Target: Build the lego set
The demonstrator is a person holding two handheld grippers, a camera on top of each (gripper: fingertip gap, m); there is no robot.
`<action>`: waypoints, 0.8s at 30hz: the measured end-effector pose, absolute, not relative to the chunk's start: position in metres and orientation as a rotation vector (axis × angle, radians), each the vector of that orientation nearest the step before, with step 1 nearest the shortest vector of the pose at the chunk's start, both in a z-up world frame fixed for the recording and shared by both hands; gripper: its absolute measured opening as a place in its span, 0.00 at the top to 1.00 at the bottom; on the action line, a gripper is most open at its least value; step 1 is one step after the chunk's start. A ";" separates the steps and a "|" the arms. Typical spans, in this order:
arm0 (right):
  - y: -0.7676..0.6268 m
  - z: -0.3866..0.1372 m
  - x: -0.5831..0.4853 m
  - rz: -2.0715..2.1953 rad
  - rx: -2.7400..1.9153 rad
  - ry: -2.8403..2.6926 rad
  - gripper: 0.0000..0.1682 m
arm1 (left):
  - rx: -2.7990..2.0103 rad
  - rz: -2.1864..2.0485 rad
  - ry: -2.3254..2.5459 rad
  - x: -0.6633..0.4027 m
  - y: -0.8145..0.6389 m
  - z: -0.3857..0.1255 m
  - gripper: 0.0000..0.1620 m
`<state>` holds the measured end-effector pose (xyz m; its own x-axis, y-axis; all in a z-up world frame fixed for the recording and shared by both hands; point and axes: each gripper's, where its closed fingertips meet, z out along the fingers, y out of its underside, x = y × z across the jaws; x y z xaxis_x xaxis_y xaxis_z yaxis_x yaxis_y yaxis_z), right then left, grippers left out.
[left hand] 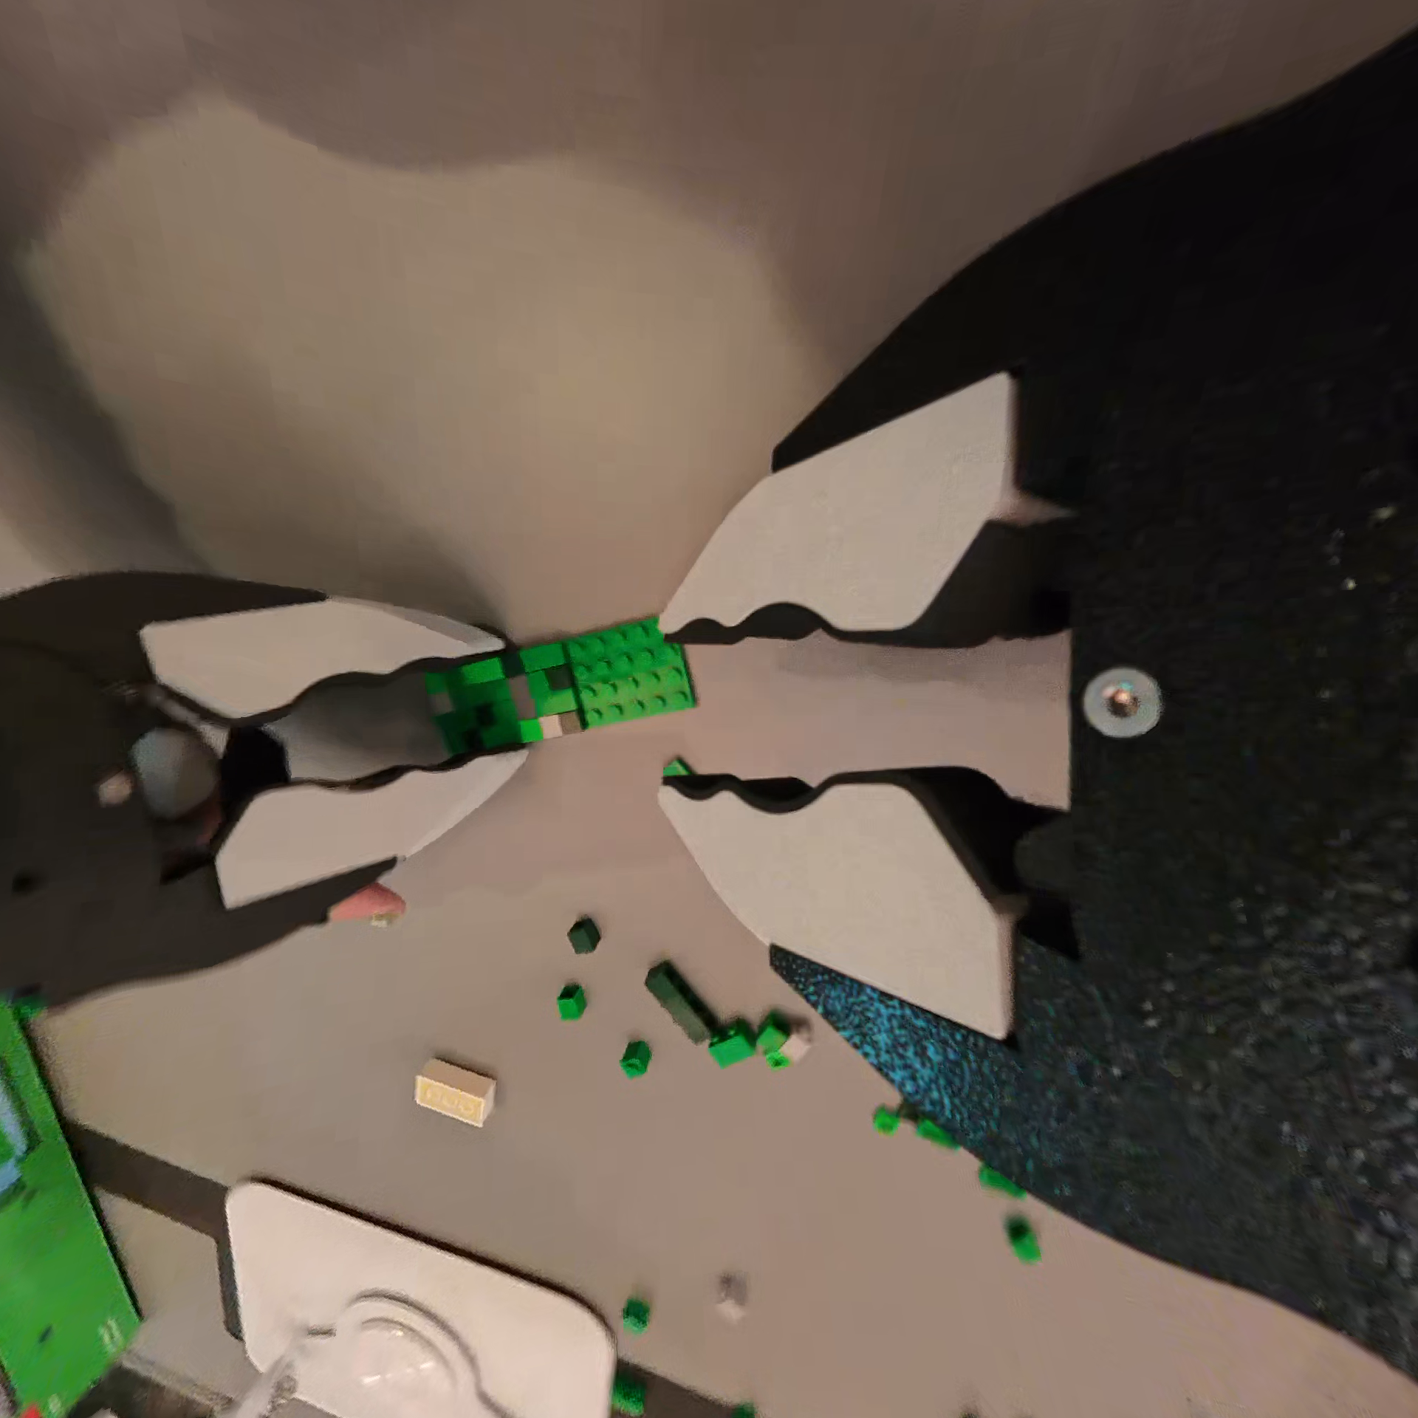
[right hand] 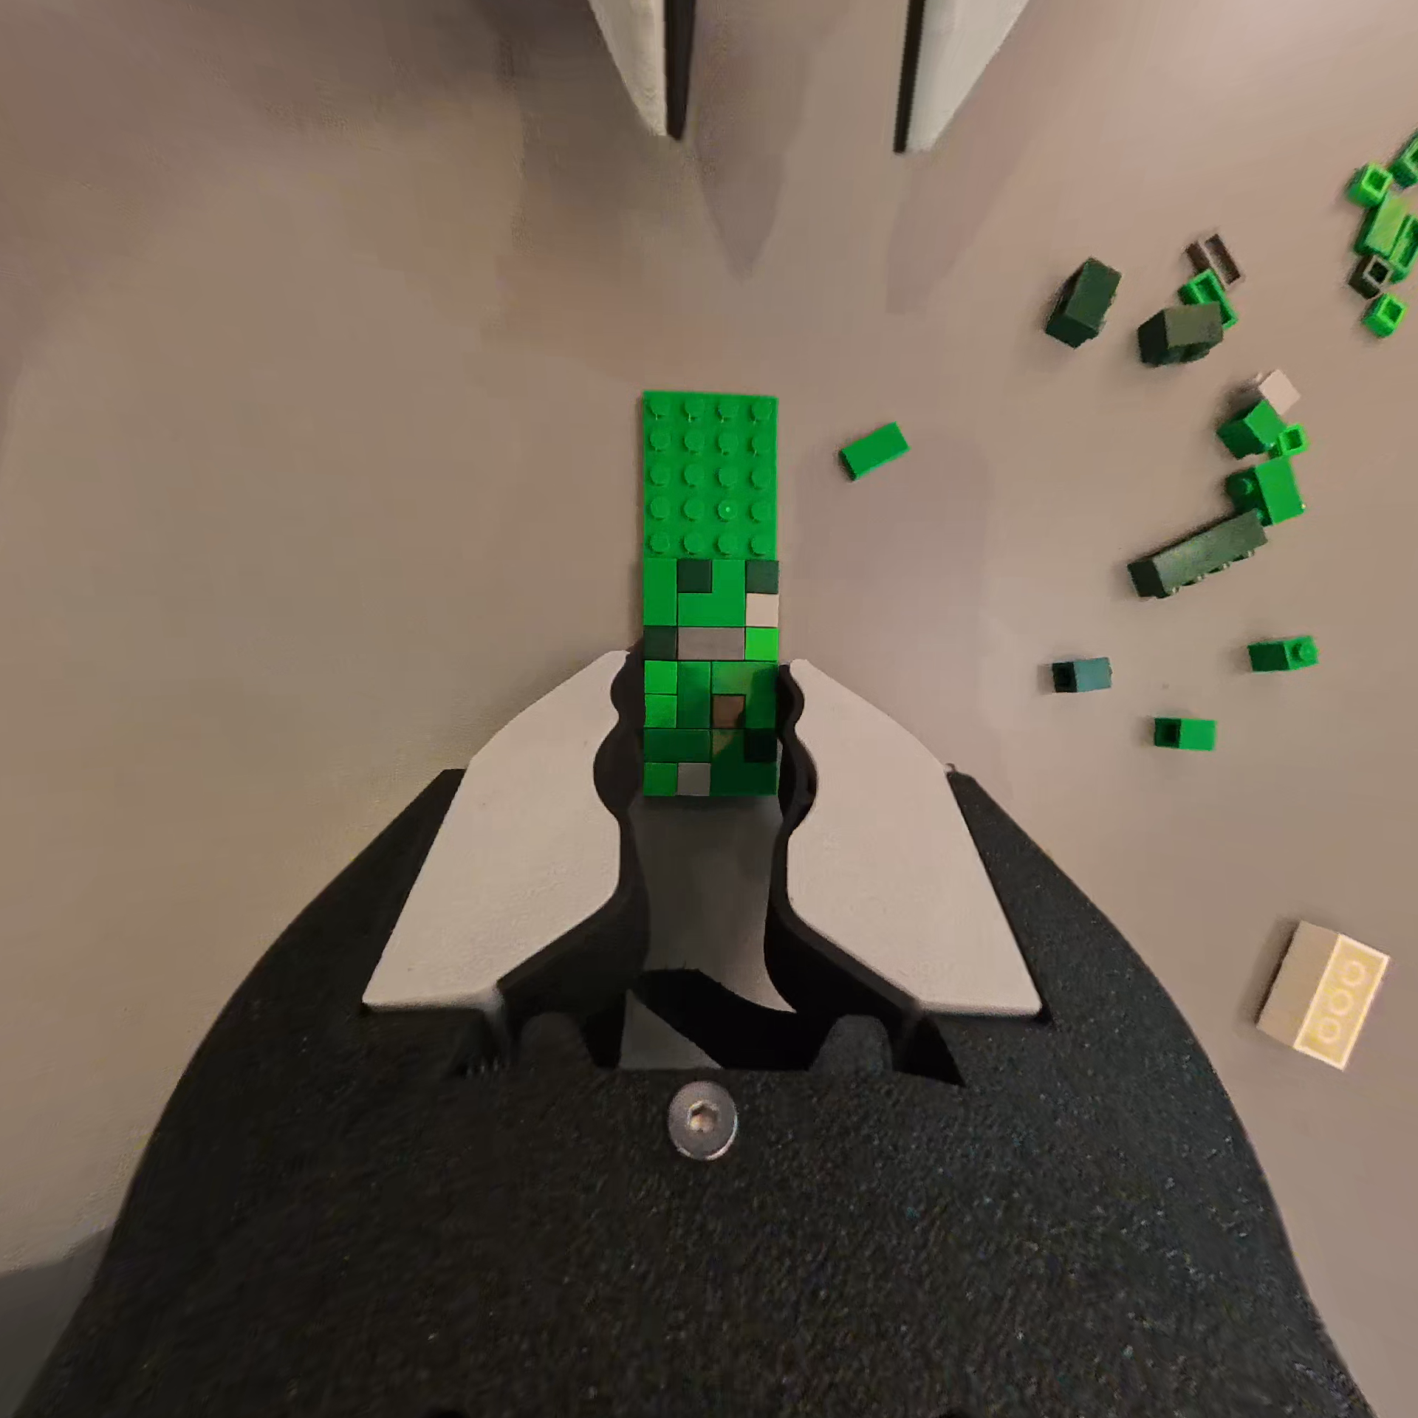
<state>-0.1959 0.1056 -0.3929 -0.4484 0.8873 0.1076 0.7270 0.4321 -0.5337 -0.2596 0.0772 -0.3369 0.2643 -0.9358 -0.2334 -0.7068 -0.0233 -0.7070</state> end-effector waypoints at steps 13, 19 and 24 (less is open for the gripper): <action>0.098 -0.361 -0.200 0.896 -1.307 -2.029 0.81 | -1.940 -0.499 1.103 -0.253 0.060 -0.363 0.68; 0.085 -0.339 -0.201 0.794 -1.137 -2.014 0.81 | -1.937 -1.218 0.433 -0.262 0.060 -0.316 0.72; 0.069 -0.327 -0.214 0.724 -0.993 -2.022 0.81 | -2.093 -1.343 0.330 -0.249 0.052 -0.329 0.74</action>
<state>-0.2144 0.0690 -0.3274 -0.4123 0.8289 0.3781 0.4007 0.5377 -0.7419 -0.2486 0.0516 -0.3289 0.4511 -0.5151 0.7288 0.1185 -0.7748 -0.6210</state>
